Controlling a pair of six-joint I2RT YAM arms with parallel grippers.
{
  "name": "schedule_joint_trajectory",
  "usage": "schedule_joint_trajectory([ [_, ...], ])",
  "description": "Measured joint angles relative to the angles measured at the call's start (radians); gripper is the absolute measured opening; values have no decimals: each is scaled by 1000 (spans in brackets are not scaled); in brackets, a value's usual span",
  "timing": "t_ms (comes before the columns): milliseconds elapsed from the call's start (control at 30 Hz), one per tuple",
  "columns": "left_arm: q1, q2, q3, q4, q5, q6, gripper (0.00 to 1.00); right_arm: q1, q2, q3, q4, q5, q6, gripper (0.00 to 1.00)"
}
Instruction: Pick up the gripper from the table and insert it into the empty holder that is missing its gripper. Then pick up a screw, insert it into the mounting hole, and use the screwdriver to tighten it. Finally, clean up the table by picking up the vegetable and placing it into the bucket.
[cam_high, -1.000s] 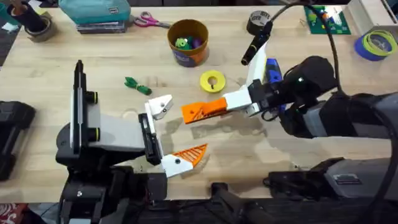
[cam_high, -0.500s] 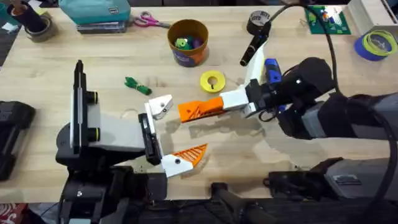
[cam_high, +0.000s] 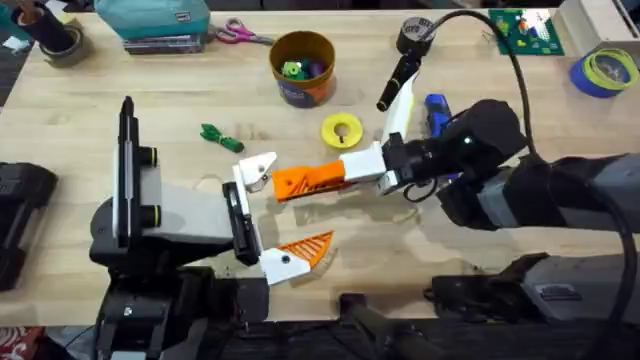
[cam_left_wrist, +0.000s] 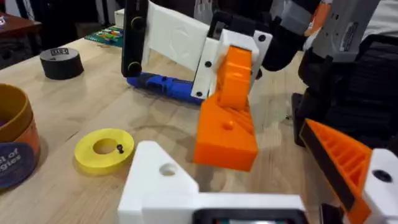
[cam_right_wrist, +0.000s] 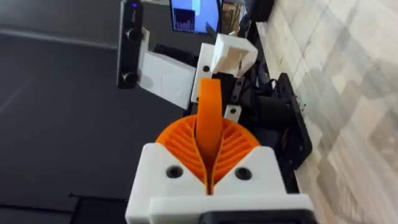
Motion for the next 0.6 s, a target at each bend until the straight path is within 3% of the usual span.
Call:
schedule_joint_trajectory([
  [600, 0, 0, 0, 0, 0, 0, 986, 24, 34, 0, -1, 17, -13, 9],
])
